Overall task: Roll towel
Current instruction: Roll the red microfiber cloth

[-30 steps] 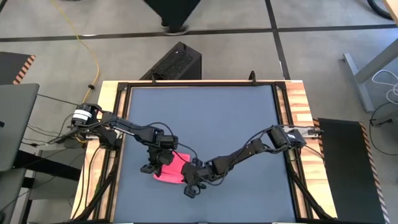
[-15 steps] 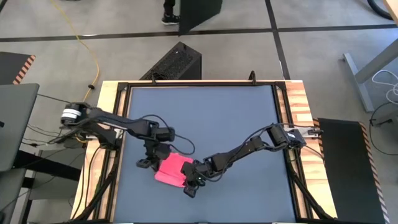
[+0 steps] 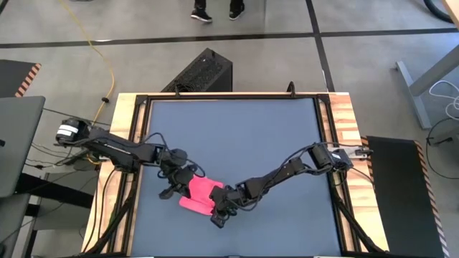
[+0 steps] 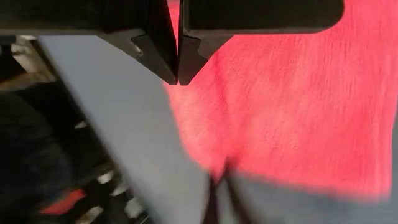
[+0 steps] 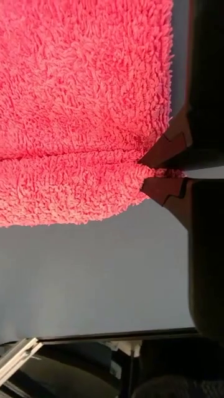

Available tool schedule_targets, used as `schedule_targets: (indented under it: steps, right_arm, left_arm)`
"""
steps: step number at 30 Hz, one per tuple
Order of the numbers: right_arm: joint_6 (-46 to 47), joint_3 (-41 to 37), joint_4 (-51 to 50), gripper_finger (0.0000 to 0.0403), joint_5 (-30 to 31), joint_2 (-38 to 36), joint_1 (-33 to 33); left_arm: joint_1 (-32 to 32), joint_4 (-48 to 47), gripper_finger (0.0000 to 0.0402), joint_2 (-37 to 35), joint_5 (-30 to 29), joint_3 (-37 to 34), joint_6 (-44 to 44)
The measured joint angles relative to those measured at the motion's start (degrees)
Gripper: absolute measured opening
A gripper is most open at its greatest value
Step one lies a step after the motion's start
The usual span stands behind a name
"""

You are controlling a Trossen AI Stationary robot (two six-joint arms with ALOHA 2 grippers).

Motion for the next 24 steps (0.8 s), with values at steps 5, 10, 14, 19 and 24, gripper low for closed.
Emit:
schedule_targets:
  steps: [5,10,14,19,24]
  right_arm:
    - [3.1,0.0,0.5,0.0023,0.5,0.0,0.0]
    - [5.0,0.0,1.2,0.0024,2.0,0.0,0.0]
    - [6.3,0.0,1.4,0.0023,3.5,0.0,0.3]
    - [6.2,0.0,1.2,0.0023,7.1,-0.6,0.9]
    - [8.0,0.0,0.7,0.0023,8.6,-0.9,1.1]
  left_arm:
    - [-0.1,3.3,0.0000,3.4,-5.0,-2.4,-2.6]
    - [-0.4,4.2,0.0000,7.4,-4.9,-2.5,-4.3]
    - [-0.8,4.1,0.0000,9.9,-3.3,-2.5,-5.5]
    - [-0.8,3.4,0.0000,10.2,-2.0,-2.5,-6.3]
    - [-0.8,2.4,0.0000,10.2,-1.0,-2.4,-6.8]
